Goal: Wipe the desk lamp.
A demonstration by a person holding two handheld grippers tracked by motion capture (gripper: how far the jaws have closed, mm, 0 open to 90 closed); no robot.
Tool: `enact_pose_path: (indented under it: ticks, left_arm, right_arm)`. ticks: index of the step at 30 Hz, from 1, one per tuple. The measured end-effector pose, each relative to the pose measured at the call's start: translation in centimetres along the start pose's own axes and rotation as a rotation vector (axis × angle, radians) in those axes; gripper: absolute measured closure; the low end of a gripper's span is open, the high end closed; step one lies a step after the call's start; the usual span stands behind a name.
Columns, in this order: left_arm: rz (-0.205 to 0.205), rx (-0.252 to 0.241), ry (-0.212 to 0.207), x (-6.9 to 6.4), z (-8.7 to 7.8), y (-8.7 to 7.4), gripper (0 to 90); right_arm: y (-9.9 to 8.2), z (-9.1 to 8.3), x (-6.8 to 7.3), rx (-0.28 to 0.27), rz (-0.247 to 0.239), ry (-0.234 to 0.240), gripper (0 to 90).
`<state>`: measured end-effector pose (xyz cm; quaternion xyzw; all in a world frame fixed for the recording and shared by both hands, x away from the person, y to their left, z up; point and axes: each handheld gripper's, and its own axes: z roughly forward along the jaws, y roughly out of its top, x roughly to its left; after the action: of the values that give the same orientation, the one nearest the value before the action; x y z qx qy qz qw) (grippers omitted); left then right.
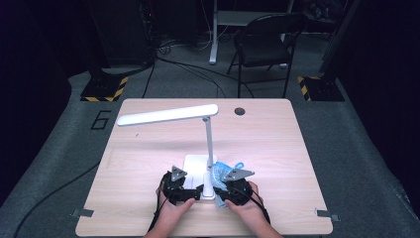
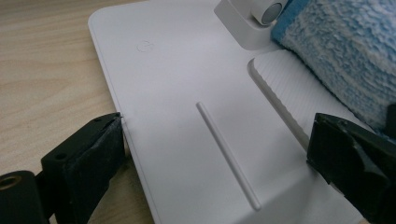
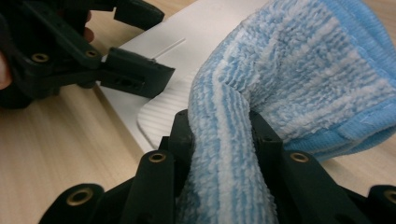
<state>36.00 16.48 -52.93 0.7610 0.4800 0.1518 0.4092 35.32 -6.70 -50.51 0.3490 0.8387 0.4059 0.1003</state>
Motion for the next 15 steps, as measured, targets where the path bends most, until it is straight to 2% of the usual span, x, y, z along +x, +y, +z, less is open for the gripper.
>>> enact_pose_path:
  ticks: [1,2,3,4,6,12,13,14,15]
  left_arm:
    - [-0.001,0.0,-0.002,0.0,0.0,0.0,4.1]
    - [0.0,0.001,-0.001,0.0,0.0,0.0,4.1]
    - [0.002,0.004,-0.002,0.1,0.0,0.0,4.1]
    - [-0.009,0.004,-0.005,0.1,0.0,0.0,4.3]
    - [-0.019,-0.003,-0.003,0.1,0.1,0.0,4.6]
    - [-0.018,-0.003,-0.008,0.2,0.0,0.0,6.4]
    - [-0.017,-0.003,-0.008,0.3,0.0,0.0,6.4]
    - [-0.017,-0.003,-0.008,0.3,0.0,0.0,6.4]
    - [-0.017,-0.003,-0.008,0.3,0.0,0.0,6.4]
  right_arm:
    - [-0.1,-0.1,0.1,0.0,-0.006,0.004,67.7]
    - [-0.2,-0.2,0.3,0.0,0.008,0.009,67.7]
    - [-0.3,-0.3,0.4,-0.001,-0.002,0.015,67.7]
    - [-0.5,-0.4,0.6,0.005,0.008,0.017,67.7]
    - [-0.7,-0.6,0.8,0.003,-0.007,0.027,67.7]
    - [-1.4,-1.3,2.0,0.016,-0.004,0.065,67.7]
    - [-1.4,-1.3,2.0,0.013,-0.019,0.067,67.7]
    - [-1.5,-1.4,2.2,0.008,-0.009,0.056,67.7]
    - [-1.6,-1.5,2.2,0.017,-0.009,0.073,67.7]
